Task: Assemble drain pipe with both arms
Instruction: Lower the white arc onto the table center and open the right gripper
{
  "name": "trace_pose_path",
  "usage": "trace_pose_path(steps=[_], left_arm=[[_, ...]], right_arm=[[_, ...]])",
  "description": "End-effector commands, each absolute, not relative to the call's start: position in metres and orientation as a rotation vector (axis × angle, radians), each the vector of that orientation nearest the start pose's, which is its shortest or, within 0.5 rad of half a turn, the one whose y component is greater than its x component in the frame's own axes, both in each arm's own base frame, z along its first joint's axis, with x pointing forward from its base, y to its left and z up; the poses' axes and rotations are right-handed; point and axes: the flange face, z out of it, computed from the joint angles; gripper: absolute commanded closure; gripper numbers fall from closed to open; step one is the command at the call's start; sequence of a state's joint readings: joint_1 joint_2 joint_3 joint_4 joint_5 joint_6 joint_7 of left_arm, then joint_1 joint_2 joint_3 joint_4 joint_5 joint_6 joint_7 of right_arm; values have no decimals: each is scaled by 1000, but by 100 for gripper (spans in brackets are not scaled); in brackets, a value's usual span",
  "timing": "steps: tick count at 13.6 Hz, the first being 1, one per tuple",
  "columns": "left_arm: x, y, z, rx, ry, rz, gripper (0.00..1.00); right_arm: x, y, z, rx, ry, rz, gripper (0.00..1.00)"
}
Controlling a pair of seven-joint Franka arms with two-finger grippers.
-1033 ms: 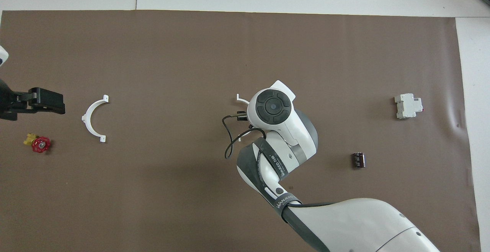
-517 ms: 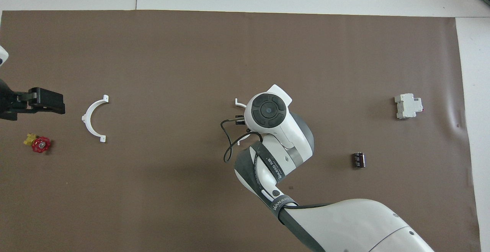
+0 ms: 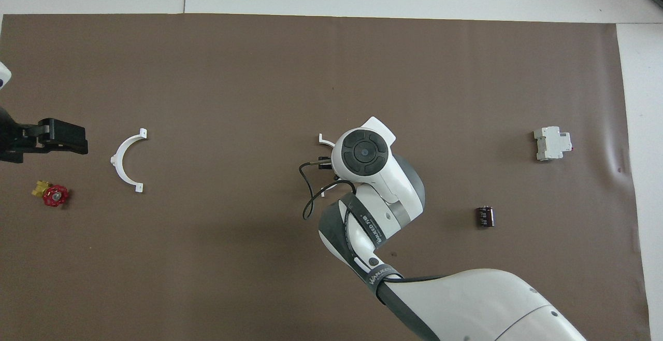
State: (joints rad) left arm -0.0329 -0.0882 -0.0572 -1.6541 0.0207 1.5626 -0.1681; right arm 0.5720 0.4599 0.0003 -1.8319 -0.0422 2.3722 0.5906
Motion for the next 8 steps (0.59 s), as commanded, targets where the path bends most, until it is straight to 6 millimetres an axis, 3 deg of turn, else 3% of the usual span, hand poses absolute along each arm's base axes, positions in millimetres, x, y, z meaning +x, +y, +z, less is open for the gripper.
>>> trace_pose_path(steps=[1, 3, 4, 6, 8], left_arm=[[518, -42, 633, -3121, -120, -22, 0], [518, -42, 632, -3121, -122, -23, 0], [519, -41, 626, -3122, -129, -48, 0], [512, -33, 600, -3124, -138, -186, 0], [504, -8, 568, -3119, -215, -265, 0]], right_arm=[[551, 354, 290, -3124, 1, -178, 0], [555, 347, 307, -3122, 28, -181, 0], [557, 339, 325, -3126, 46, -185, 0], [568, 309, 360, -3123, 116, -200, 0], [580, 271, 392, -3118, 197, -219, 0]])
